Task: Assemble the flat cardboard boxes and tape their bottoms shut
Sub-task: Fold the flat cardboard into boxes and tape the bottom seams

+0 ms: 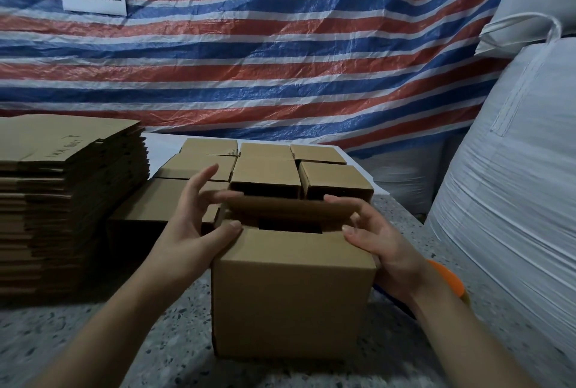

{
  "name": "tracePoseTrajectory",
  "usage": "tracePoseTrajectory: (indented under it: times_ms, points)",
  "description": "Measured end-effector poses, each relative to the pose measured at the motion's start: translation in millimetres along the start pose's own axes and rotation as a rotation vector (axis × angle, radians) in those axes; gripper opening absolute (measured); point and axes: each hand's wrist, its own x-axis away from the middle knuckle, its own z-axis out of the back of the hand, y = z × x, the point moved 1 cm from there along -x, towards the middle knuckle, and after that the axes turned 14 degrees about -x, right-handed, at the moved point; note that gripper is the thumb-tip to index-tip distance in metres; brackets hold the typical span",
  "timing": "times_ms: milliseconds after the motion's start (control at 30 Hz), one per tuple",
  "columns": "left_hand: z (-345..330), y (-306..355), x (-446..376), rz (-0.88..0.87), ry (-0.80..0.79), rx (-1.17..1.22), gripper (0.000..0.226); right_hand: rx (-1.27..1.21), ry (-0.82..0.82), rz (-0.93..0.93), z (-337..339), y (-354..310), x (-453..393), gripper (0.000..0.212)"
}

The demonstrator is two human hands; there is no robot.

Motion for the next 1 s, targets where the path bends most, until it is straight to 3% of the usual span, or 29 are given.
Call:
tracePoseTrajectory:
  times_ms: [100,233,433,567,667,733,1000]
  points:
    - [-1,0,1,0.01,0.022,-0.02,0.065,0.039,0.048,0.024,3,3,0,0.023]
    - [-2,-3,5,0.071,0.007,-0.036,0.031,0.08,0.078,0.048,0,5,0,0.014]
    - [-2,6,7,0.102,0.012,-0.106,0.023,0.085,0.1,0.085,-3,9,-1,0.018]
    - [5,33,0,0.033,-0.039,-0.546,0.028,0.113,0.104,0.092,-3,8,-2,0.019]
    - [-11,61,-7,-0.174,-0.078,-0.94,0.03,0.14,0.097,0.09,-2,8,-2,0.019]
    - [-30,73,-11,-0.226,-0.183,-0.995,0.051,0.152,0.091,0.08,0,9,-3,0.019]
    - [-58,57,-20,-0.251,-0.583,-1.203,0.069,0.181,0.103,0.127,6,14,-5,0.021]
